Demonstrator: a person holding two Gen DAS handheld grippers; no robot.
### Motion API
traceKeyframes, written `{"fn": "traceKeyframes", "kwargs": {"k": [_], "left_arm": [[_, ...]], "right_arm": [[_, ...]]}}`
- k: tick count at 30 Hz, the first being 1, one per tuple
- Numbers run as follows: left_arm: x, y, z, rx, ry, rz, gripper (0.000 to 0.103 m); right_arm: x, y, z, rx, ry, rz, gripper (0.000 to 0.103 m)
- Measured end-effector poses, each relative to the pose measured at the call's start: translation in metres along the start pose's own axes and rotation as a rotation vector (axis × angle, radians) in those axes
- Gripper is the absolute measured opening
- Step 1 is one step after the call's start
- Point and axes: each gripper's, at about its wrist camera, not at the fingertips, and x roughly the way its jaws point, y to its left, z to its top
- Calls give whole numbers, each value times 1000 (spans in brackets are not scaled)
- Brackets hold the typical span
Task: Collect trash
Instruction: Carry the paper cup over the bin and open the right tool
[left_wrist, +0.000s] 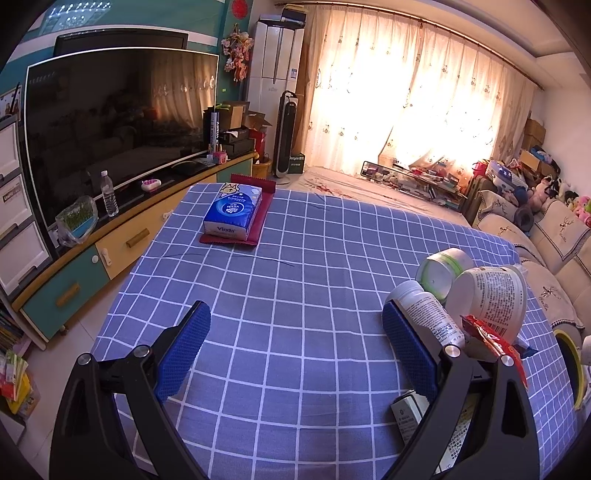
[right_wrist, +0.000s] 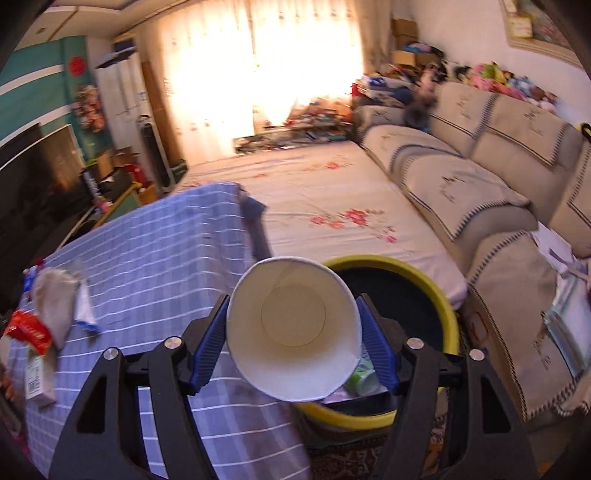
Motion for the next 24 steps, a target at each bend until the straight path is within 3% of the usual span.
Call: {"fn": "traceKeyframes", "kwargs": {"k": [4,8,19,24], "left_arm": [[1,0,-1,0,2,5,93],[1,0,0,-2,4,8,93],[-2,1,3,-11,7,41,93],[-38,-1,6,-26,-13,88,93]], "right_arm": [[29,-25,-4,61,39,-62,77],[29,-28,-5,106,4,-55,78],[28,80,33,16,-172,157,84],[44,119,34,-46,-196,171,84]]}}
